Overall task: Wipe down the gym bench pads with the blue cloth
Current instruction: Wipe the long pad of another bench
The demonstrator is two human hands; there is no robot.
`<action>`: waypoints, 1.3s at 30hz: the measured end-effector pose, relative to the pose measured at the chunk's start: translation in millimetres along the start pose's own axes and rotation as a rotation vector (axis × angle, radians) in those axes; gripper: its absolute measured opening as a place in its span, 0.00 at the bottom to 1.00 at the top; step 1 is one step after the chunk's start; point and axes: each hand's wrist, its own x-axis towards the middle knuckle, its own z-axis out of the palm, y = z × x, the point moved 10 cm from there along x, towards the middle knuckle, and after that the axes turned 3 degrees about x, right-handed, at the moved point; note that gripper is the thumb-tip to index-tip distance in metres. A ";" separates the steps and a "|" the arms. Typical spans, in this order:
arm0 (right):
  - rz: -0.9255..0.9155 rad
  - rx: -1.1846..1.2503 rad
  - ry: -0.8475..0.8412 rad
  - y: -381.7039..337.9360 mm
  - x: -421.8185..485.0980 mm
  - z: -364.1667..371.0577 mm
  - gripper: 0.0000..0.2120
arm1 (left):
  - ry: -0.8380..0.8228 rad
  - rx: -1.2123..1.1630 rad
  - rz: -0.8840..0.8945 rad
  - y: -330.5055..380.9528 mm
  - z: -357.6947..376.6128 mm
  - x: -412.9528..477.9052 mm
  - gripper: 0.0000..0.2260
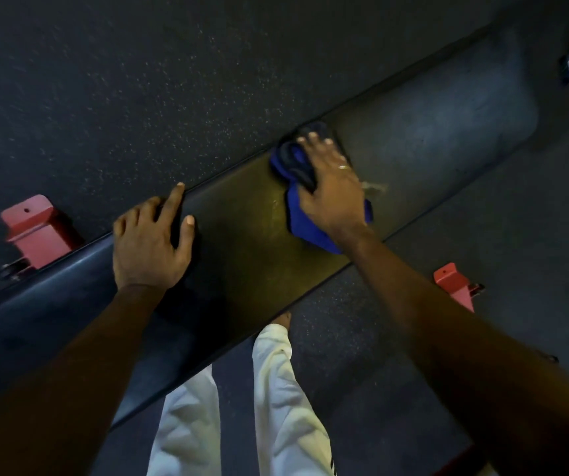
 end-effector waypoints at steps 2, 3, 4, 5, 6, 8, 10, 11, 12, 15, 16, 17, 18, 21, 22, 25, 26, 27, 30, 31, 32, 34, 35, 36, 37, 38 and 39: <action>0.197 0.057 0.152 38.1 -17.2 -16.7 0.35 | 0.006 0.015 0.003 0.4 -0.1 -1.4 0.27; 0.298 0.084 0.210 48.6 -30.3 -19.3 0.35 | 0.008 0.015 0.006 1.0 0.2 -2.0 0.27; 0.370 0.096 0.229 51.1 -43.8 -15.6 0.35 | 0.010 0.015 0.002 1.3 0.5 -3.0 0.27; 0.395 0.083 0.211 45.4 -55.0 -7.9 0.36 | 0.016 0.013 -0.010 1.0 0.2 -3.9 0.26; 0.369 0.052 0.171 34.0 -63.5 1.1 0.38 | 0.025 0.008 -0.031 1.8 0.0 -2.9 0.26; 0.211 0.000 0.066 11.1 -74.8 18.4 0.39 | 0.036 -0.033 -0.112 6.4 1.4 -1.9 0.24; 0.048 -0.024 -0.012 12.2 -78.6 20.6 0.39 | 0.020 -0.092 -0.177 24.0 5.7 0.3 0.24; -0.005 -0.035 -0.025 21.0 -78.3 15.8 0.39 | 0.010 -0.100 -0.165 38.0 6.9 3.7 0.25; -0.009 -0.039 -0.023 34.8 -77.9 9.2 0.38 | 0.000 -0.093 -0.130 53.8 7.4 9.7 0.26; 0.240 0.033 0.114 98.2 -79.6 -19.9 0.37 | 0.000 -0.082 -0.030 90.5 8.1 44.1 0.26; 0.356 0.083 0.193 116.7 -83.1 -28.1 0.37 | -0.004 -0.076 -0.006 100.2 9.3 58.4 0.25; 0.470 0.139 0.270 129.9 -88.1 -32.4 0.36 | -0.013 -0.061 0.017 109.3 10.8 70.4 0.26; 0.573 0.197 0.334 136.5 -93.8 -32.1 0.36 | -0.020 -0.041 0.033 117.4 12.5 79.5 0.26; 0.733 0.332 0.433 124.2 -115.2 -18.2 0.35 | 0.001 0.030 0.054 131.8 18.3 89.7 0.29; 0.730 0.352 0.427 115.4 -122.2 -12.2 0.35 | 0.006 0.045 0.054 133.3 18.5 90.2 0.29; 0.709 0.397 0.376 119.2 -125.5 -8.8 0.35 | -0.019 0.054 0.058 129.5 19.3 89.5 0.32; 0.738 0.404 0.392 132.7 -119.9 -14.2 0.34 | -0.024 0.049 0.080 131.4 19.4 89.3 0.32; 0.797 0.415 0.426 148.8 -113.1 -21.6 0.34 | -0.023 0.046 0.116 135.9 18.5 88.7 0.33; 1.041 0.482 0.551 192.3 -100.4 -37.1 0.35 | 0.012 0.076 0.242 150.3 18.4 84.9 0.34; 1.081 0.502 0.570 195.4 -101.4 -37.0 0.35 | 0.019 0.092 0.264 152.6 19.9 83.6 0.35; 1.088 0.516 0.574 191.7 -105.3 -33.4 0.35 | 0.021 0.100 0.270 153.4 21.0 82.7 0.36; 1.026 0.537 0.545 170.6 -121.0 -23.1 0.35 | 0.025 0.093 0.260 152.7 20.5 82.7 0.36; 0.982 0.546 0.519 159.5 -130.3 -17.8 0.35 | 0.028 0.088 0.255 152.6 19.8 83.0 0.36; 0.939 0.562 0.488 152.5 -137.6 -12.2 0.36 | 0.028 0.087 0.252 152.6 19.9 83.9 0.36; 0.902 0.570 0.460 151.7 -140.4 -8.6 0.36 | 0.025 0.090 0.248 152.4 20.7 84.8 0.37; 0.878 0.562 0.439 156.8 -136.7 -8.4 0.36 | 0.021 0.097 0.242 152.1 21.5 85.3 0.37; 0.870 0.538 0.423 165.1 -129.8 -10.6 0.36 | 0.019 0.106 0.236 152.0 22.1 86.1 0.37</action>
